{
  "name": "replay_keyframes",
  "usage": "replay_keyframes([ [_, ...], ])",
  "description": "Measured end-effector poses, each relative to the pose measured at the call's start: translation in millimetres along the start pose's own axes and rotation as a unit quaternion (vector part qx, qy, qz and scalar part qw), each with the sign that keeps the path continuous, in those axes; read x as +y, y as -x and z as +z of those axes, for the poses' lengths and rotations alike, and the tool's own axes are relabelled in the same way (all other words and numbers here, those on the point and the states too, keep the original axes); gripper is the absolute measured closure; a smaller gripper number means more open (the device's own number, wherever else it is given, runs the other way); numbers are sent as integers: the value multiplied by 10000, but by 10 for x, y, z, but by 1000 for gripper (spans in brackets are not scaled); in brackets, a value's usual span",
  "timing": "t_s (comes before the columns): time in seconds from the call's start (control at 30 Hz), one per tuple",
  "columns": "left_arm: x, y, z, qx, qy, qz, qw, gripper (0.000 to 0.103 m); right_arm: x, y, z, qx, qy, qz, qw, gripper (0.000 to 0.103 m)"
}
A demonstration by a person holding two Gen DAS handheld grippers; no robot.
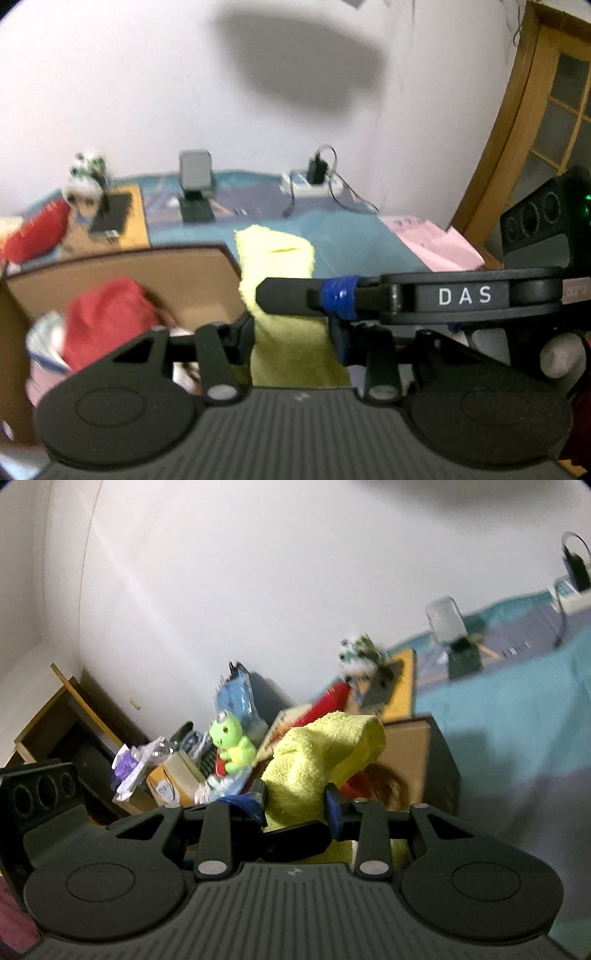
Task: Organize soft objects
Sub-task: 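Carry the yellow towel with the right gripper and lower it into the box, then release the yellow towel in the box and withdraw the right gripper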
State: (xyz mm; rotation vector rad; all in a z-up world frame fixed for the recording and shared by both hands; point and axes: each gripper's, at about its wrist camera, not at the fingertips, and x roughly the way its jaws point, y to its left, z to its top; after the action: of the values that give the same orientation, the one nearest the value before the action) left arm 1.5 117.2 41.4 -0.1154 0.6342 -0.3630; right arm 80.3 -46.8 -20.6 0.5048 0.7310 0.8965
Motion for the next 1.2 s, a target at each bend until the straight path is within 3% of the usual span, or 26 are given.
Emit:
replay_keyframes([
  [0.13, 292, 10, 148, -209, -6, 36, 9998, 67, 95, -242, 131, -111, 266, -113, 9995, 85],
  [0.27, 604, -175, 180, -128, 186, 24, 9997, 67, 70, -516, 129, -40, 477, -415, 9980, 85],
  [0.43, 860, -557, 51, 334, 334, 77, 9989, 67, -55, -832, -6, 309, 595, -881, 9939, 85],
  [0.57, 982, -812, -123, 775, 386, 131, 9962, 59, -128, -987, -125, 587, 642, -1277, 9880, 85],
  [0.6, 1006, -858, -159, 866, 403, 121, 9954, 58, -125, -995, -147, 611, 681, -1350, 9866, 85],
  [0.67, 1036, -898, -213, 957, 407, 111, 9945, 43, -112, -1009, -170, 627, 782, -1505, 9835, 85],
  [0.93, 1005, -879, -220, 1062, 301, 342, 9933, 38, -68, -918, -169, 505, 790, -1783, 9795, 85],
  [1.2, 874, -722, -151, 1033, 227, 865, 9906, 36, -64, -723, -128, 330, 458, -1613, 9853, 85],
])
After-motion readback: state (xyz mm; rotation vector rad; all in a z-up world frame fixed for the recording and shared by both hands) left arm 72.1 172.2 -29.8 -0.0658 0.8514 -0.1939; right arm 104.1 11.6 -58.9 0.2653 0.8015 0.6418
